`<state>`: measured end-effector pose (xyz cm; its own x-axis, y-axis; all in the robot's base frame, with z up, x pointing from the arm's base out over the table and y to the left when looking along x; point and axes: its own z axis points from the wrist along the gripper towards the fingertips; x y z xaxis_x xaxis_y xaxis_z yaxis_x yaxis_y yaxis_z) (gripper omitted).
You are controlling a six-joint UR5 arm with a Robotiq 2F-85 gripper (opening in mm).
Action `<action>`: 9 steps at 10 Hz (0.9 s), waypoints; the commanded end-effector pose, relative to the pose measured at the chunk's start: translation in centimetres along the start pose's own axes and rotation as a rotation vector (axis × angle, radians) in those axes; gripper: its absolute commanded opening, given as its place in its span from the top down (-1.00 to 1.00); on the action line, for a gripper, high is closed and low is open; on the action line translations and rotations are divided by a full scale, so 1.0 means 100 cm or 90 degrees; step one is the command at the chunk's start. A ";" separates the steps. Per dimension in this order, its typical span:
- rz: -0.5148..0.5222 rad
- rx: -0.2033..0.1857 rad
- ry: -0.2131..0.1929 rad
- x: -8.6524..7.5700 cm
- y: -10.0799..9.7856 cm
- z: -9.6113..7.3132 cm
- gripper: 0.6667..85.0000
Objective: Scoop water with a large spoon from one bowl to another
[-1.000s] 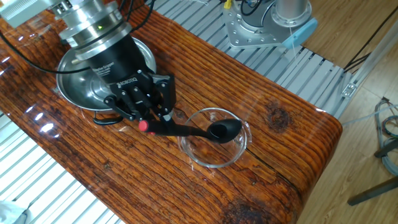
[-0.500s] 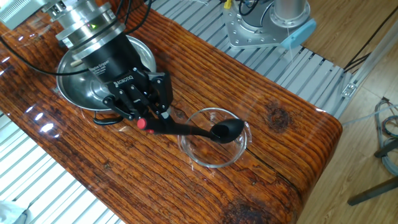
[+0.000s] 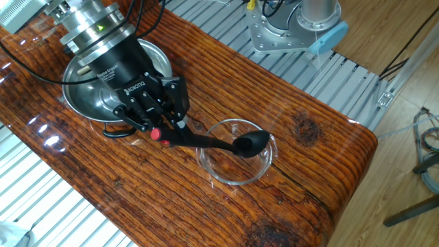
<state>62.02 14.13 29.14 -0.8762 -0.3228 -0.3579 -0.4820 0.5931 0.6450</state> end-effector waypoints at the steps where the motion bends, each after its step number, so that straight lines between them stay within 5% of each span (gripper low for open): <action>1: -0.013 -0.042 -0.022 -0.004 0.012 -0.005 0.99; 9: -0.034 -0.108 -0.058 -0.004 0.026 -0.016 0.99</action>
<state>61.20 14.56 31.13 -0.8532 -0.2956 -0.4298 -0.5216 0.4722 0.7106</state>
